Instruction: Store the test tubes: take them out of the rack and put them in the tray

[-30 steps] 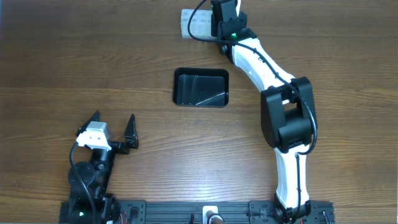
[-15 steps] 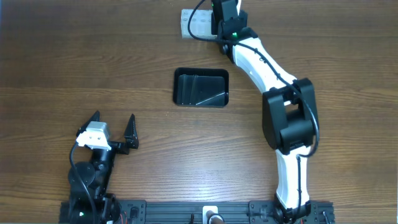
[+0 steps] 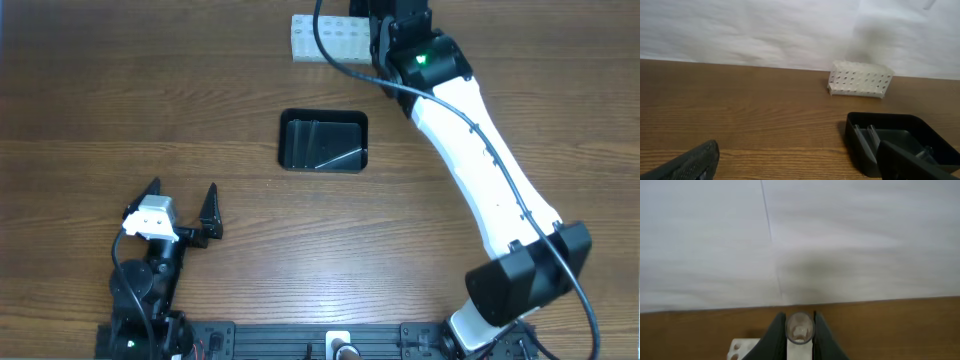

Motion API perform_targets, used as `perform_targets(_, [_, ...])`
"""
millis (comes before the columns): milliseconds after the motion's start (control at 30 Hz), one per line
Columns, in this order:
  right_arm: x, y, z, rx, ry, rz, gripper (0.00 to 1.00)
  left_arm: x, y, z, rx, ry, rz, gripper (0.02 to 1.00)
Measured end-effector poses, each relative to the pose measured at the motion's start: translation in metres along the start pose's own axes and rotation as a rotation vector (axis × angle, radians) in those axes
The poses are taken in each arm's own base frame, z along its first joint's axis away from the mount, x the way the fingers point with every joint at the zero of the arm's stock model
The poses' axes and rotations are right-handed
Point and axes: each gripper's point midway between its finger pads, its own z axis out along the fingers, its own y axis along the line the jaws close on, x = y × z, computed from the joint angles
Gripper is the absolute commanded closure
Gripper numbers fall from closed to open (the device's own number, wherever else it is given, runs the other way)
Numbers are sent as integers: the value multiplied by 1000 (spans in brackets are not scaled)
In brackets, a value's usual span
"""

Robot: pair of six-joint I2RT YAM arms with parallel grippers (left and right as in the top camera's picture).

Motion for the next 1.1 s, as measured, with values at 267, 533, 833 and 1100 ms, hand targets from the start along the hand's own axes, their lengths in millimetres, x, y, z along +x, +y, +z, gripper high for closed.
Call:
perform_targets(267, [104, 16, -31, 8, 398, -14, 952, 0, 0, 0, 0, 0, 0, 18])
perform_targets(533, [185, 28, -36, 15, 641, 72, 919, 0, 0, 0, 0, 0, 0, 18])
perform_targets(833, [274, 37, -7, 37, 771, 118, 906, 0, 0, 0, 0, 0, 0, 18])
perform_targets(1100, [294, 48, 5, 15, 798, 153, 886, 0, 0, 0, 0, 0, 0, 18])
